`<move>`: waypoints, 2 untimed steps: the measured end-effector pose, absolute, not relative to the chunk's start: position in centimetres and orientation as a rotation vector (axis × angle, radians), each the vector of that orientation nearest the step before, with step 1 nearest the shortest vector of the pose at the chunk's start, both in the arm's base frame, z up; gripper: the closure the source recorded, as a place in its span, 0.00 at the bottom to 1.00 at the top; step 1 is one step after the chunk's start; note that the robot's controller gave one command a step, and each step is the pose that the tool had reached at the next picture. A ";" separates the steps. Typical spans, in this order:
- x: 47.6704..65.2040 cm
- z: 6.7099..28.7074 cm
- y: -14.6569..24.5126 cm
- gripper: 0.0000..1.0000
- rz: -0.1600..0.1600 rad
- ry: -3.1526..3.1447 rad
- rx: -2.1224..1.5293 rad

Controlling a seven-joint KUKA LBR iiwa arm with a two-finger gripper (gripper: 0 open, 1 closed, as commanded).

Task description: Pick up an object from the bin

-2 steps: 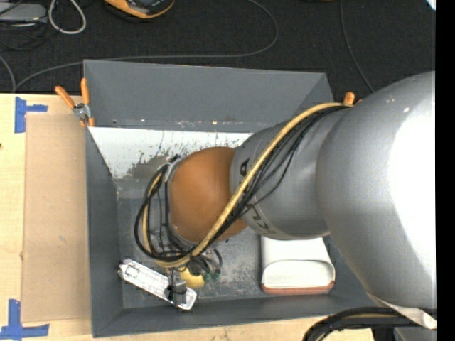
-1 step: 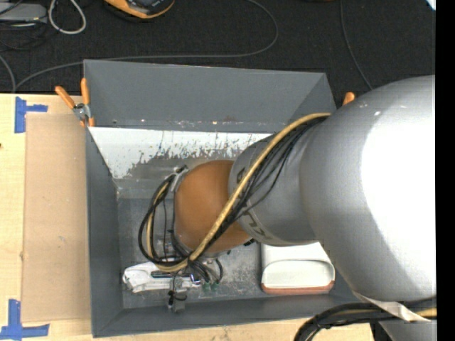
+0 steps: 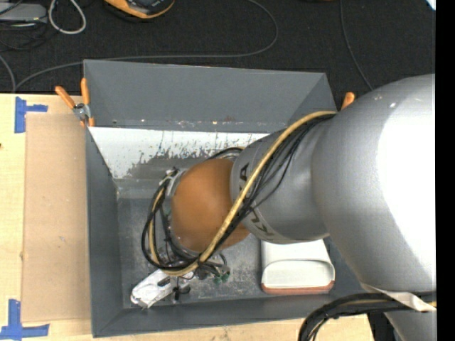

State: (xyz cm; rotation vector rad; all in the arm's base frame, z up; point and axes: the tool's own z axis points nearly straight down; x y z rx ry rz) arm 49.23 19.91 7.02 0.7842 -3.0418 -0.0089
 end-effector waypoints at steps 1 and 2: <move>49.2 7.0 19.9 1.00 -0.010 -3.043 0.778; 48.0 16.2 20.3 1.00 -0.008 -3.035 0.769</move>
Offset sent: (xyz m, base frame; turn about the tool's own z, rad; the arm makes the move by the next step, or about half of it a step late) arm -0.0164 0.0091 0.1565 0.0131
